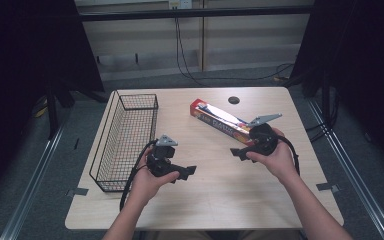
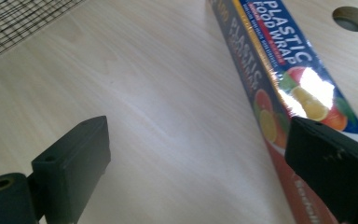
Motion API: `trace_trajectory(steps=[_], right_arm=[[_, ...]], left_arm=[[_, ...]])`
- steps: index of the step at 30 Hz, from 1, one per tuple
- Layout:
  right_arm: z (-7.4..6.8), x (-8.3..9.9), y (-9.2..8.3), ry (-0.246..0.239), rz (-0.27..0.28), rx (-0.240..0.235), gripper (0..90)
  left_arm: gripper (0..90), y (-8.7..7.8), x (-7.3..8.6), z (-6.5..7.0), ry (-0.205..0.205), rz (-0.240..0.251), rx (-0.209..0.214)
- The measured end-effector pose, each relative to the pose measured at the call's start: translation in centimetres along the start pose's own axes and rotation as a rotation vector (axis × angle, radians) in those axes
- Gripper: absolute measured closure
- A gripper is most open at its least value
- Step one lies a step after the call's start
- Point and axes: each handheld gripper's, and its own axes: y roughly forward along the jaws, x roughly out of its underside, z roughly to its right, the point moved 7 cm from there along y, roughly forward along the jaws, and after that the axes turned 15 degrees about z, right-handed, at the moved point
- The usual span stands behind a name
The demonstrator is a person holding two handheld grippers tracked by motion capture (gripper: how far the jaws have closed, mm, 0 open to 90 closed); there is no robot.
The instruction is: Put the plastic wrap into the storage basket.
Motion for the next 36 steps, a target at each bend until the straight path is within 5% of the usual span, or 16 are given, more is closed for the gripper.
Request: trace_trajectory(steps=[13, 23, 36], right_arm=[[3.0, -2.5, 2.3, -0.052, -0.024, 0.063, 7.7], [5.6, -1.1, 4.7, -0.020, -0.100, 0.108, 8.9], [8.4, 0.1, 6.1, 0.016, -0.112, 0.155, 9.5]], left_arm=[[3.5, 0.3, 0.3, 0.4, 0.004, -0.010, 0.014], [3.5, 0.4, 0.4, 0.6, 0.020, -0.028, 0.020], [3.6, 0.5, 0.6, 0.3, 0.026, -0.042, 0.010]])
